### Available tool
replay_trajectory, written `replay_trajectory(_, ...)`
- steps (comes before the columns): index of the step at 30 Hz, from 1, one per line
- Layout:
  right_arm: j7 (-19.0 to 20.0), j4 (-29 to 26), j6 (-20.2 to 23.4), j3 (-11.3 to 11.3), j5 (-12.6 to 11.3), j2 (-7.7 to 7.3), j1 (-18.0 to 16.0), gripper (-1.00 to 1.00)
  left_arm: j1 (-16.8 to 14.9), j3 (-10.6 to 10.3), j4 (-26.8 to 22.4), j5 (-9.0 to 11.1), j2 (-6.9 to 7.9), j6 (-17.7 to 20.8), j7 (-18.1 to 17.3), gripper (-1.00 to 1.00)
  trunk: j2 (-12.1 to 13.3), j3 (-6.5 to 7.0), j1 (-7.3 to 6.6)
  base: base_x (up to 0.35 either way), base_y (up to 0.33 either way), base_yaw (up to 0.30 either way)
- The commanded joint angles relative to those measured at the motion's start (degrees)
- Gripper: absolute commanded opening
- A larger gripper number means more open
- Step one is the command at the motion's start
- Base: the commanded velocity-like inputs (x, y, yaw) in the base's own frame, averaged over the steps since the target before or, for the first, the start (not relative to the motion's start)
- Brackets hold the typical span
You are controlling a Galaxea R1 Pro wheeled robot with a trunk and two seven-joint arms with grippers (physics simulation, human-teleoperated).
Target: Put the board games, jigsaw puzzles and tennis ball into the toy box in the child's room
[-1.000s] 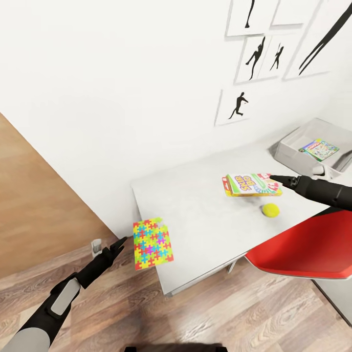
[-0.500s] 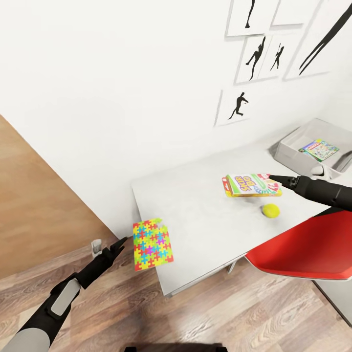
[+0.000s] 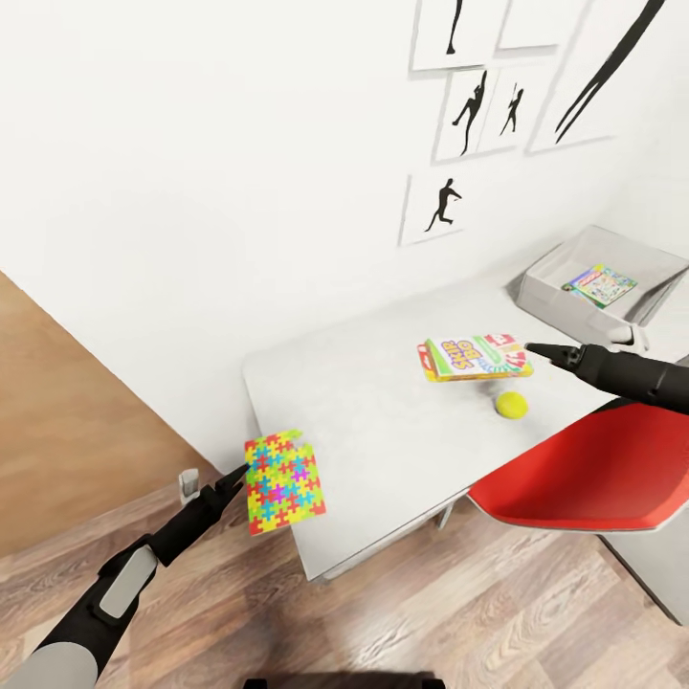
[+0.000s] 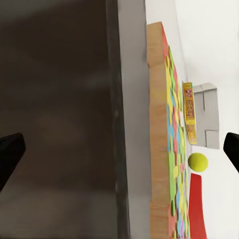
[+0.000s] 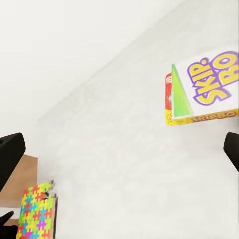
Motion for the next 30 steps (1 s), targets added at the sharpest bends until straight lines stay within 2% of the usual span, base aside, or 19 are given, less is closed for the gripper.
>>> replay_trajectory(1,0.4,0.0,0.3,0.0,0.4,0.0,-0.1,1.0,0.0,0.0,0.0,0.4,0.01,0.5,-0.1,1.0,-0.1,-0.08,0.03,0.0,0.0,-0.049)
replay_trajectory(13,0.4,0.0,0.3,0.1,0.4,0.08,0.3,1.0,0.0,0.0,0.0,0.4,0.01,0.6,-0.1,1.0,-0.1,-0.08,0.03,0.0,0.0,-0.023)
replay_trajectory(30,0.4,0.0,0.3,0.1,0.4,0.12,0.4,1.0,0.0,0.0,0.0,0.4,0.01,0.8,-0.1,1.0,-0.1,-0.08,0.03,0.0,0.0,-0.084)
